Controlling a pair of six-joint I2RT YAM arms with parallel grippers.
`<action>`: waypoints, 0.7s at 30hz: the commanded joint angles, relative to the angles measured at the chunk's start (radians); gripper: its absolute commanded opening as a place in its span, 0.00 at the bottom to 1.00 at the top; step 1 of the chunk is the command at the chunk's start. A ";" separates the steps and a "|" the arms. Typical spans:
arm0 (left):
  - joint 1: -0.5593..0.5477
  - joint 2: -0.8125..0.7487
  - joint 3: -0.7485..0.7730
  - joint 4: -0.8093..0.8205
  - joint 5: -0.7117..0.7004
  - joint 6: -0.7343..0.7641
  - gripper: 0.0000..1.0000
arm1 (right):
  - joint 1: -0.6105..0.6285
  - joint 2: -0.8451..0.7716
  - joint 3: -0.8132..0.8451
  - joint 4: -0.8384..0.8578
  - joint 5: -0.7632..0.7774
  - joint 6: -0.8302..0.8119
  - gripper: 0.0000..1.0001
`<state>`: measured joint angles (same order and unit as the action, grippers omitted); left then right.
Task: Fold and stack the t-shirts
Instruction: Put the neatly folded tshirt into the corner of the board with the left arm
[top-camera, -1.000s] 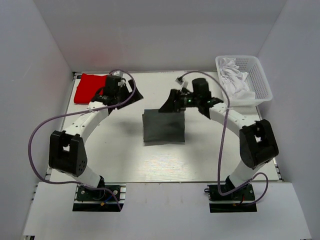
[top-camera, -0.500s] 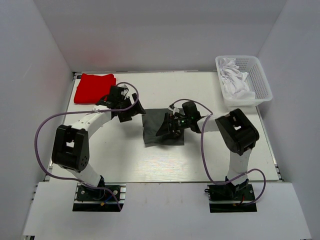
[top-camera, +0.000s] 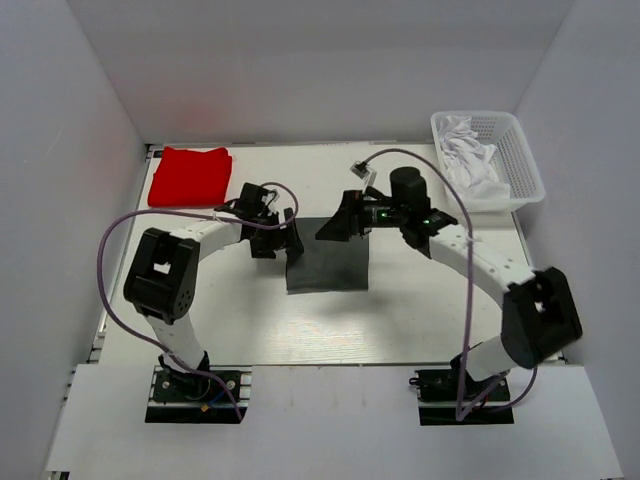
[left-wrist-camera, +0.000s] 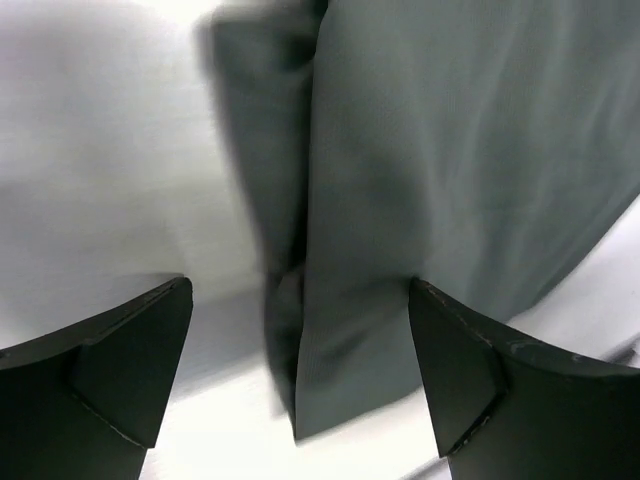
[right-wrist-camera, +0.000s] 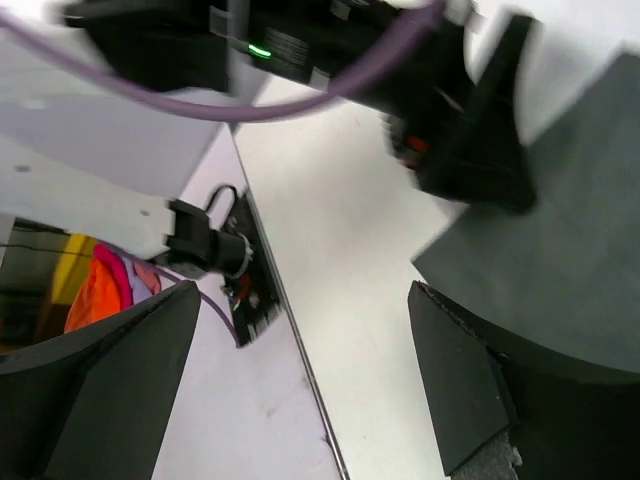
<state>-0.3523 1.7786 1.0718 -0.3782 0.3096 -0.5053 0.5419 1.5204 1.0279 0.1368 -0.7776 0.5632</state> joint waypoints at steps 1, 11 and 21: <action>-0.031 0.028 0.062 -0.025 -0.066 0.043 0.99 | -0.013 -0.094 0.002 -0.069 0.012 -0.028 0.90; -0.140 0.142 0.059 -0.015 -0.066 0.056 0.68 | -0.076 -0.281 -0.065 -0.242 0.181 -0.068 0.90; -0.178 0.237 0.209 -0.122 -0.217 0.066 0.00 | -0.128 -0.454 -0.107 -0.376 0.469 -0.108 0.90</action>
<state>-0.5148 1.9430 1.2400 -0.3836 0.2287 -0.4755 0.4297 1.1198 0.9428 -0.1928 -0.4194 0.4889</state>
